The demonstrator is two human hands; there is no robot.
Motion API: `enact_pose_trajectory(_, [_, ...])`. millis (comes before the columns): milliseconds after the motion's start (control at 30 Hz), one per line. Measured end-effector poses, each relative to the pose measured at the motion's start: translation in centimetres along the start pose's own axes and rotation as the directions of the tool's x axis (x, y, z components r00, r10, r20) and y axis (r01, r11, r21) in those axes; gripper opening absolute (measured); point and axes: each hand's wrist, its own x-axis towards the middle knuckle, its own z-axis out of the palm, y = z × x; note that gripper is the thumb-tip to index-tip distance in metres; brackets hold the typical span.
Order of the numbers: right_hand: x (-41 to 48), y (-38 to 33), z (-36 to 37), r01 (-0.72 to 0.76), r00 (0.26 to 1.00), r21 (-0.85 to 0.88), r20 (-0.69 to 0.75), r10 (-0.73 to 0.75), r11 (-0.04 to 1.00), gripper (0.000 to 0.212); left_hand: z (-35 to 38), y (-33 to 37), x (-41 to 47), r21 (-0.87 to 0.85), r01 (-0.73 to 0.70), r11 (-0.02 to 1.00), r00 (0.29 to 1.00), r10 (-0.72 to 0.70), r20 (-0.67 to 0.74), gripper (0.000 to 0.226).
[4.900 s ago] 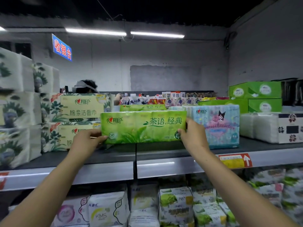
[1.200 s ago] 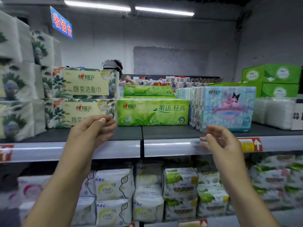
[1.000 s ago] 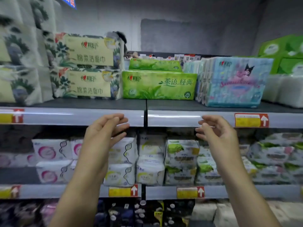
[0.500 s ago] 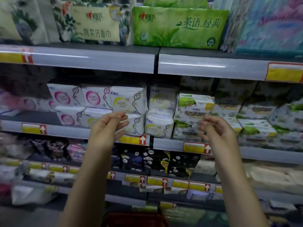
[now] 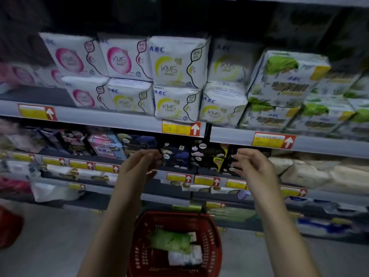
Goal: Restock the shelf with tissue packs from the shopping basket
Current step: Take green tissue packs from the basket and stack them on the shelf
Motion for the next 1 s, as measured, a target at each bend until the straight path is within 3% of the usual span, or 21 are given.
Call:
enact_pose_trajectory(233, [-2.2, 4.7, 3.5, -0.111, 0.993, -0.088, -0.038, 0.108, 0.990, 0.022, -3.6, -4.0, 1.4, 0.019, 0.130, 0.991, 0.990, -0.131, 0.060, 0.021])
enact_pose_trajectory(600, [-6.0, 13.8, 10.0, -0.310, 0.947, -0.141, -0.132, 0.292, 0.940, 0.028, -9.7, -12.3, 4.5, 0.061, 0.349, 0.935, 0.935, -0.352, 0.044, 0.018])
enact_pose_trajectory(833, [-6.2, 20.3, 12.1, -0.420, 0.907, -0.245, -0.163, 0.390, 0.874, 0.018, -10.6, -17.9, 6.1, 0.022, 0.413, 0.910, 0.909, -0.414, 0.046, 0.019])
enact_pose_trajectory(1000, [-5.2, 25.6, 13.0, -0.499, 0.863, -0.184, -0.194, 0.466, 0.847, 0.015, -11.3, -23.7, 8.2, 0.018, 0.454, 0.891, 0.891, -0.454, 0.006, 0.023])
